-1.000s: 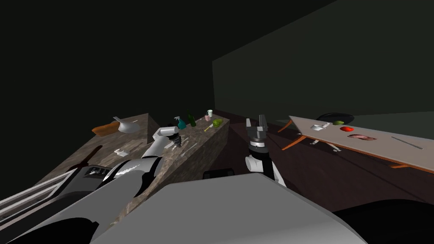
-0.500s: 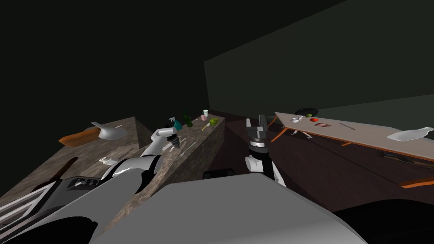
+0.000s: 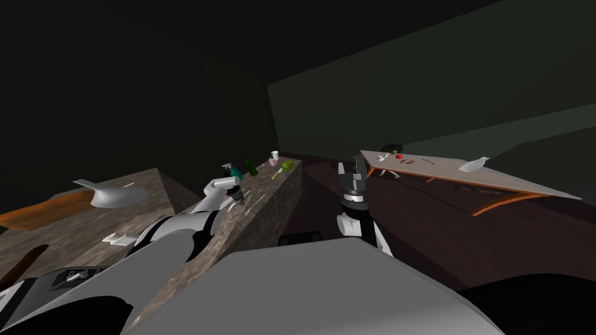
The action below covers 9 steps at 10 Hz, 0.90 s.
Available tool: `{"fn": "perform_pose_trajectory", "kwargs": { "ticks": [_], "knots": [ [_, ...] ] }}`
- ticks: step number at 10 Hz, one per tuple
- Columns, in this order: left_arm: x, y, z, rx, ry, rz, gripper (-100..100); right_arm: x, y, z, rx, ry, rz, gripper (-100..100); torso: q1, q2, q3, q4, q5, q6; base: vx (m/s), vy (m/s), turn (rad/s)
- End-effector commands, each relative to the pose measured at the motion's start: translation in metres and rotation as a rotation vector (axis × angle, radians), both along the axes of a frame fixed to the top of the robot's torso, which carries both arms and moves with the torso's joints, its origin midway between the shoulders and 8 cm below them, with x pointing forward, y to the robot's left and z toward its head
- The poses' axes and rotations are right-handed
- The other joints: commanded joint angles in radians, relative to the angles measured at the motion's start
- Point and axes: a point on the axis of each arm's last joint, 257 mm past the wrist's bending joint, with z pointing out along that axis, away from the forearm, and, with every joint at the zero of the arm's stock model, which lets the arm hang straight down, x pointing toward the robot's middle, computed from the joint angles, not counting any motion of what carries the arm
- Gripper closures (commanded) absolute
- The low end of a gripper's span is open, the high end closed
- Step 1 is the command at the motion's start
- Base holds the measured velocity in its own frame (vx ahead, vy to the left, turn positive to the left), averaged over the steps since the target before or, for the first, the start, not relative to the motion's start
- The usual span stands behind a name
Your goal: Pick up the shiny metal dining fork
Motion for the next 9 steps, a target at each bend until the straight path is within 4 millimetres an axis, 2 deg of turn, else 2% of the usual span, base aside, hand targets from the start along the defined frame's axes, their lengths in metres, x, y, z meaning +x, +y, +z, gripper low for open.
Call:
{"fn": "perform_pose_trajectory", "kwargs": {
  "ticks": [1, 5, 6, 7, 9],
  "knots": [
    [0.0, 0.0, 0.0, 0.0, 0.0, 0.0, 100, 0.0, 0.0, 0.0, 0.0, 0.0, 0.0, 0, 0.0, 0.0, 0.0, 0.0, 0.0, 0.0, -0.008, 0.006, 0.008],
    [0.001, 0.001, 0.002, 0.0, -0.005, 0.003, 100, 0.0, 0.0, 0.0, 0.0, 0.0, 0.0, 0, -0.001, -0.004, -0.003, -0.003, 0.001, 0.001, 0.0, 0.001, -0.001],
    [0.001, 0.001, 0.002, 0.0, -0.004, 0.003, 0, 0.0, 0.0, 0.0, 0.0, 0.0, 0.0, 0, -0.001, -0.004, -0.003, -0.003, 0.0, 0.001, 0.0, 0.0, 0.0],
    [0.0, -0.002, 0.001, 0.0, 0.001, -0.012, 100, 0.0, 0.0, 0.0, 0.0, 0.0, 0.0, 0, -0.001, -0.004, -0.003, -0.003, 0.001, 0.001, 0.032, -0.01, 0.239],
    [0.004, -0.015, 0.005, -0.001, 0.004, -0.065, 100, 0.0, 0.0, 0.0, 0.0, 0.0, 0.0, 0, -0.002, -0.008, -0.005, -0.003, 0.0, -0.001, 0.093, -0.05, 0.299]
  ]
}}
